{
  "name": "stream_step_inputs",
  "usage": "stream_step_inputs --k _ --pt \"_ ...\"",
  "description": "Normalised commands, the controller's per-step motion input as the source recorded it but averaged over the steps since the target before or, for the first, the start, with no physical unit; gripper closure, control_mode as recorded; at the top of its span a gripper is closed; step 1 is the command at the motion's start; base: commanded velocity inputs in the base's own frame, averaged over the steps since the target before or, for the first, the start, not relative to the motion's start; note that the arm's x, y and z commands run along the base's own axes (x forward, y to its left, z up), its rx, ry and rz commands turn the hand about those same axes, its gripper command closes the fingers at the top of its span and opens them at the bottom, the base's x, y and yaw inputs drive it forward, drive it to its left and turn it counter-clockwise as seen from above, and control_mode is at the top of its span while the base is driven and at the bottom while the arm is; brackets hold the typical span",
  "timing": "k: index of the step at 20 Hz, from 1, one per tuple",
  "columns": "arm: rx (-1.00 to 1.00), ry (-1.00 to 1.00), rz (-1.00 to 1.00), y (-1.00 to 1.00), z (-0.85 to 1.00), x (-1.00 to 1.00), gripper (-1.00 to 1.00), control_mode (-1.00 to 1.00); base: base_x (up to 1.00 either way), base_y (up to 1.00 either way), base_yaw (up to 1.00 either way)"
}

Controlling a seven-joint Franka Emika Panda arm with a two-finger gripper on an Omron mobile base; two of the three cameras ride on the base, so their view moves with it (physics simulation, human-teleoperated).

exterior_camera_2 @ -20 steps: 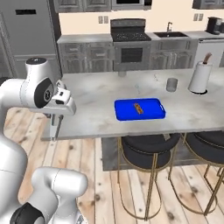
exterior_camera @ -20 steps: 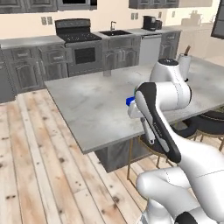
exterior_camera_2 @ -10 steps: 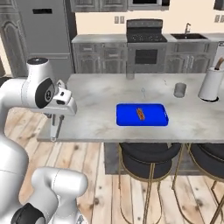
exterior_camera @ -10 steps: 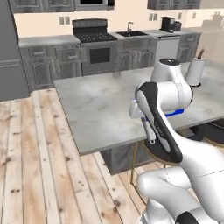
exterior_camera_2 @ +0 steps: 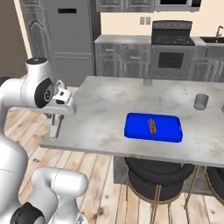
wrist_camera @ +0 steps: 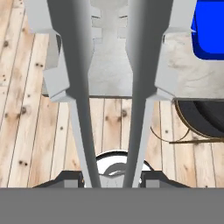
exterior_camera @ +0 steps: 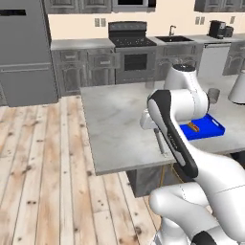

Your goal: Take the tongs from the drawer on the right and place them on the dining counter next to the tray containing the hot dog.

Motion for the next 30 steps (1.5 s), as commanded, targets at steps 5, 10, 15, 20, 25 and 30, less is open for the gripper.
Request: stream_step_inputs --k 5,10,15,20,25,30 --pt "0.0 0.0 0.0 0.0 0.0 0.0 1.0 1.0 0.14 -0.58 0.2" --pt "0.0 0.0 0.0 0.0 0.0 0.0 1.0 1.0 0.0 -0.56 0.13" --pt "0.0 0.0 0.0 0.0 0.0 0.0 1.0 1.0 0.09 -0.29 0.04" --pt "0.0 0.0 0.0 0.0 0.0 0.0 1.0 1.0 0.27 -0.01 0.0" --pt "0.0 0.0 0.0 0.0 0.0 0.0 1.0 1.0 0.33 0.0 0.0" --pt "0.0 0.0 0.0 0.0 0.0 0.0 1.0 1.0 0.29 -0.06 0.0"
